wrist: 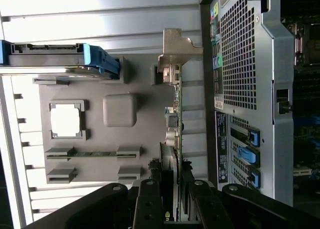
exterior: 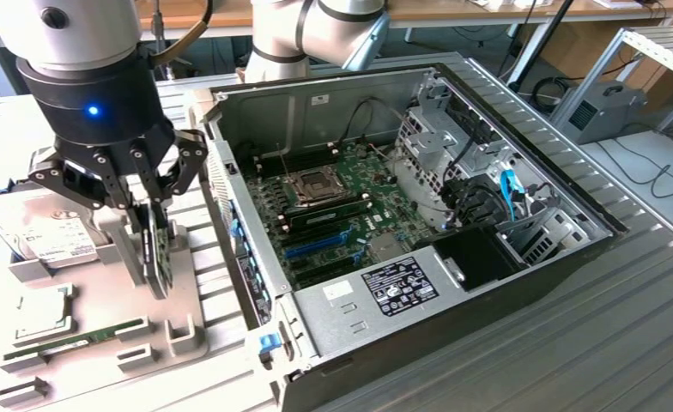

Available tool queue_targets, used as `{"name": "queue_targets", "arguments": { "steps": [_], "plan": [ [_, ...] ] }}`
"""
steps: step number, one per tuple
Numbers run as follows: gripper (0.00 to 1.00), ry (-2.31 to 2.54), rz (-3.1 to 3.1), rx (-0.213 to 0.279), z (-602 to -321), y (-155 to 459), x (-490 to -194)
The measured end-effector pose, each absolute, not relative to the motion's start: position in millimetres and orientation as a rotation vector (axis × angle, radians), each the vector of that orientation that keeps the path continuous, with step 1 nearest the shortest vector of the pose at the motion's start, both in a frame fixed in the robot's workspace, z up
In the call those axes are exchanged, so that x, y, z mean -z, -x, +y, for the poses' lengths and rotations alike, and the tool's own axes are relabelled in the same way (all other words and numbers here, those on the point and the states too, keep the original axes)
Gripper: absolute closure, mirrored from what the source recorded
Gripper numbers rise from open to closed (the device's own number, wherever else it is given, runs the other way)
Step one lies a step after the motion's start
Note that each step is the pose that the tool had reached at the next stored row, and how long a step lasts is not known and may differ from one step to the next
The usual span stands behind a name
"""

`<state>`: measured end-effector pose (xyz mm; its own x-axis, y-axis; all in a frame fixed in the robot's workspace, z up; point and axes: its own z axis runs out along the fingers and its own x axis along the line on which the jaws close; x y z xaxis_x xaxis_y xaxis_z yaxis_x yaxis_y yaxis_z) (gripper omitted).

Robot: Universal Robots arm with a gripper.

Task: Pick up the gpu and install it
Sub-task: 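Pick up the gpu and move the gpu toward the slot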

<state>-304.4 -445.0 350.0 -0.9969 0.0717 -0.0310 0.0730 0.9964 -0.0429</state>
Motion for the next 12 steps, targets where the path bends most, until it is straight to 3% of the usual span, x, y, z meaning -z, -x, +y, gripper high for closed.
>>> {"name": "queue_targets", "arguments": {
  "steps": [12],
  "plan": [
    [0.74, -0.113, 3.109, 0.069, -445.0, 304.4, -355.9]
  ]
}}
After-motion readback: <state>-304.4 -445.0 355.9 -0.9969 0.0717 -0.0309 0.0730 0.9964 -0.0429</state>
